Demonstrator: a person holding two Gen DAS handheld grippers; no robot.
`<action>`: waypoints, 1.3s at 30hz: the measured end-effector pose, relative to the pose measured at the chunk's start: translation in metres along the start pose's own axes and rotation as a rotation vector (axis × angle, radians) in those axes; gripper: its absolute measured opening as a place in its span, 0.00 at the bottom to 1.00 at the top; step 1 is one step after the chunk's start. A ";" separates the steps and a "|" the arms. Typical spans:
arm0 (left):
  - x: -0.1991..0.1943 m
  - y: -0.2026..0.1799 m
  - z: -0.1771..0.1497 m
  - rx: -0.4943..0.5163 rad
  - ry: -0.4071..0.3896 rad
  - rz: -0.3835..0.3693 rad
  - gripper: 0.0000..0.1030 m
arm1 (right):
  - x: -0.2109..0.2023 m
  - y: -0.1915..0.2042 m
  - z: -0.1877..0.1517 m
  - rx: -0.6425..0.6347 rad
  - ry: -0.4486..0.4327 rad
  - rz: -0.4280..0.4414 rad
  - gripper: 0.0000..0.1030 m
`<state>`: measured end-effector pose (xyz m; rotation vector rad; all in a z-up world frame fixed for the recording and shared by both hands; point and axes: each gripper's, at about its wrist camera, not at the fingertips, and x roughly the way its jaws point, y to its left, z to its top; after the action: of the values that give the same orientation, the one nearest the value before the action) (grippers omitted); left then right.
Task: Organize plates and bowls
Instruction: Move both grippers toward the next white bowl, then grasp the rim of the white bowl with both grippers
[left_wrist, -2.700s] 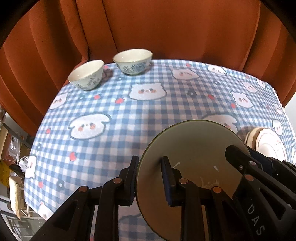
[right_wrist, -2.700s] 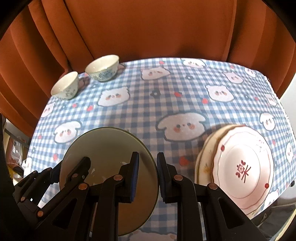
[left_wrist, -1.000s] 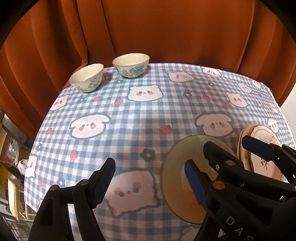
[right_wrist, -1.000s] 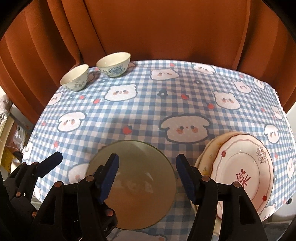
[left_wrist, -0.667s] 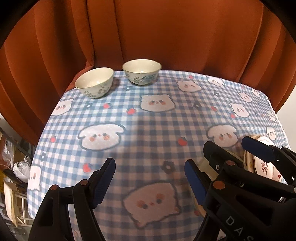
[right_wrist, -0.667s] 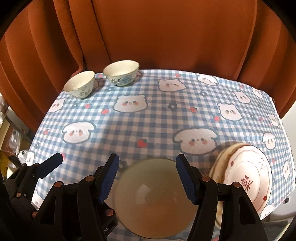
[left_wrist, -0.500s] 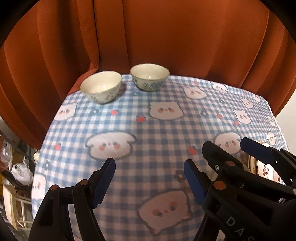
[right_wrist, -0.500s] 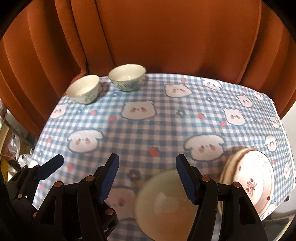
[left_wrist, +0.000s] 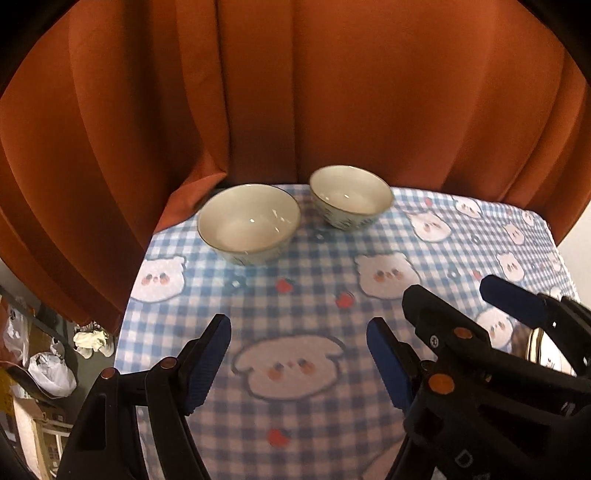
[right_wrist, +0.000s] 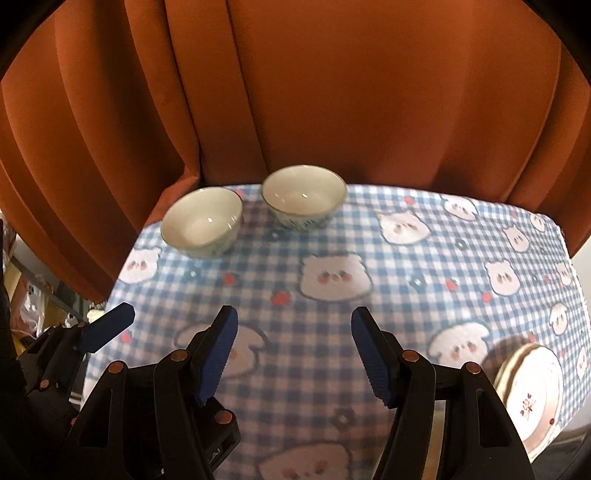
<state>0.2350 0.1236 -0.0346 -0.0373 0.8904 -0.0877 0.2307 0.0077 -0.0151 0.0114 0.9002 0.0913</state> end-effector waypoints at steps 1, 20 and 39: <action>0.002 0.005 0.003 -0.006 -0.001 -0.006 0.75 | 0.003 0.005 0.004 0.009 -0.001 0.004 0.66; 0.082 0.066 0.071 0.024 -0.004 0.079 0.72 | 0.090 0.052 0.073 0.085 0.003 -0.024 0.65; 0.165 0.093 0.087 -0.054 0.046 0.103 0.47 | 0.183 0.067 0.094 0.076 0.053 -0.049 0.41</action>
<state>0.4115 0.2008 -0.1137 -0.0402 0.9394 0.0320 0.4128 0.0922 -0.0964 0.0578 0.9556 0.0119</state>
